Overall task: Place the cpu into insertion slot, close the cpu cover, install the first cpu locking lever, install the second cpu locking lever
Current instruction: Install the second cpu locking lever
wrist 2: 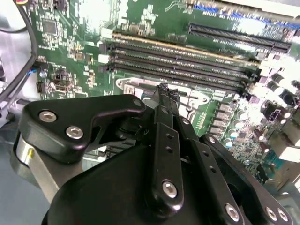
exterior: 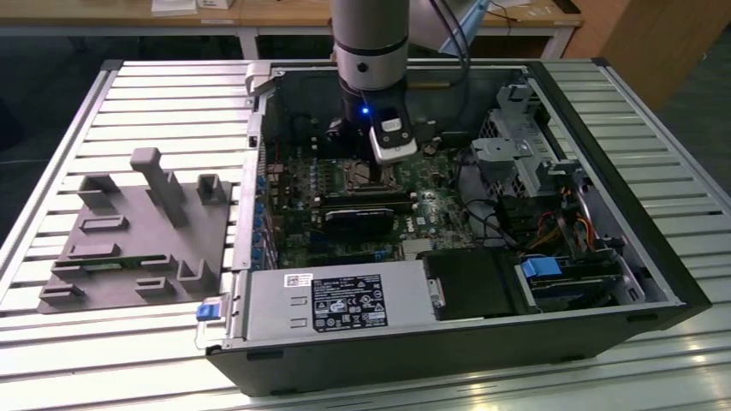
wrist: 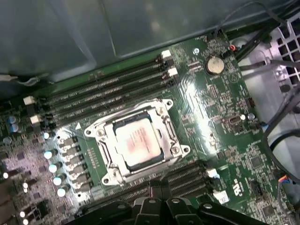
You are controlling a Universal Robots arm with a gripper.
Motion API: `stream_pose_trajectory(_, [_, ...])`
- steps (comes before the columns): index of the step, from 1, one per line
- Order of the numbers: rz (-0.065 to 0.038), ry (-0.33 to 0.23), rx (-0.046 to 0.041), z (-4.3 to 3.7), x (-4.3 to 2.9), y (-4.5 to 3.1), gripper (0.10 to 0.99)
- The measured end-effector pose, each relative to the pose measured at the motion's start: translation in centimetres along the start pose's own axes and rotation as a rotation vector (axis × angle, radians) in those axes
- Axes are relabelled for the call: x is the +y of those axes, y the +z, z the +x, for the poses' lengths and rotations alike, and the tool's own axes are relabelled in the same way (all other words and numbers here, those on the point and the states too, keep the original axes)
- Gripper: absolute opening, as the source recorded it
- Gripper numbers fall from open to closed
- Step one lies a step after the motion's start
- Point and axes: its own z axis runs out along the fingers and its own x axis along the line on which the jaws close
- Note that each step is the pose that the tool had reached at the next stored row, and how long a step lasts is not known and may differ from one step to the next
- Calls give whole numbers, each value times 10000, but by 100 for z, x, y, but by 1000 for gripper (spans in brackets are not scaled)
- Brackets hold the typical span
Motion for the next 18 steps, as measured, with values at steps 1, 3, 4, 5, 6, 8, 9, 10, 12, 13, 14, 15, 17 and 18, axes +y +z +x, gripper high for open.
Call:
stream_pose_trajectory(1, [-3,0,1,-5,-15,-1,102])
stream_pose_trajectory(3, [-8,-30,3,1,-43,-2,102])
stream_pose_trajectory(4, [-11,-74,7,9,-56,-2,102])
stream_pose_trajectory(5, [-17,-137,11,18,-65,-1,102])
stream_pose_trajectory(6, [-26,-222,17,26,-70,2,102])
stream_pose_trajectory(8, [-45,-432,33,39,-76,9,102])
stream_pose_trajectory(9, [-55,-543,41,45,-79,12,102])
stream_pose_trajectory(10, [-64,-656,50,51,-83,16,102])
stream_pose_trajectory(12, [-92,-883,70,66,-90,29,102])
stream_pose_trajectory(13, [-119,-980,82,74,-94,37,102])
stream_pose_trajectory(14, [-152,-1068,98,83,-98,45,102])
stream_pose_trajectory(15, [-186,-1148,113,93,-103,53,102])
stream_pose_trajectory(17, [-246,-1300,139,113,-114,68,102])
stream_pose_trajectory(18, [-271,-1367,151,123,-121,76,102])
